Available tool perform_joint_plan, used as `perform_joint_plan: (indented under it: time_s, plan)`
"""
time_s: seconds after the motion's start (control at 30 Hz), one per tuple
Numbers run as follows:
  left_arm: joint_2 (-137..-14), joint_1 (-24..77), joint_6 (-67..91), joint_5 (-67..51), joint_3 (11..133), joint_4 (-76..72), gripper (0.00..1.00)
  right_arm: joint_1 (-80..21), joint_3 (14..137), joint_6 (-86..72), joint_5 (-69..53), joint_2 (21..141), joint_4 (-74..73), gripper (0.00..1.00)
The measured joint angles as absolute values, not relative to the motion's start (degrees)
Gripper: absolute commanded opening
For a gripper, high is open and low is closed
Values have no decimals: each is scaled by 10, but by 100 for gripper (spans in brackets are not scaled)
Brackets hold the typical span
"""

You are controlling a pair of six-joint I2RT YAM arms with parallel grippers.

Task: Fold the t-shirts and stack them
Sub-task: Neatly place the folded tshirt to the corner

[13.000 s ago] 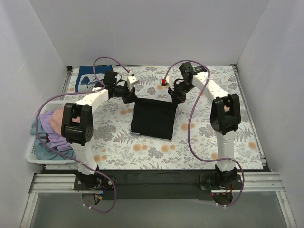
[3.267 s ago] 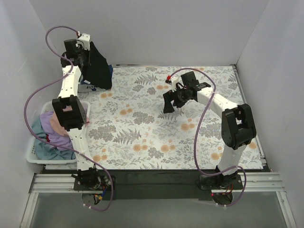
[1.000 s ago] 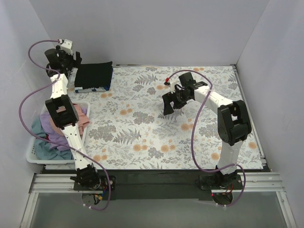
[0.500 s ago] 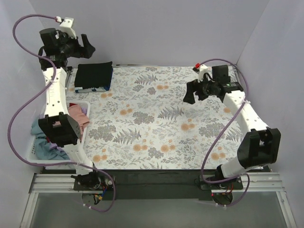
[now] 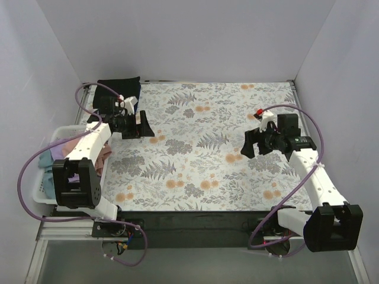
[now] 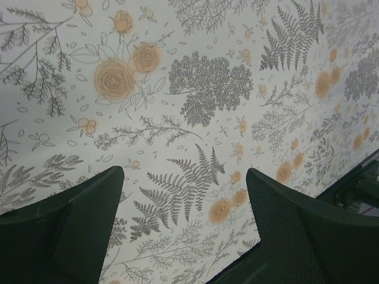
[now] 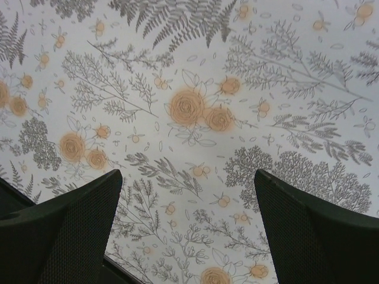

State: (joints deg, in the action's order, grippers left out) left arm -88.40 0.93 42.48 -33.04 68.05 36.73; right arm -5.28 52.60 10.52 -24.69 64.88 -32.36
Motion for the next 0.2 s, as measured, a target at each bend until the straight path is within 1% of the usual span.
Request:
perform_joint_plan:
  time_s: [0.1, 0.2]
  plan:
    - [-866, 9, 423, -330, 652, 369, 84, -53, 490, 104, -236, 639, -328, 98]
    - [-832, 10, 418, -322, 650, 370, 84, -53, 466, 104, -226, 622, -330, 98]
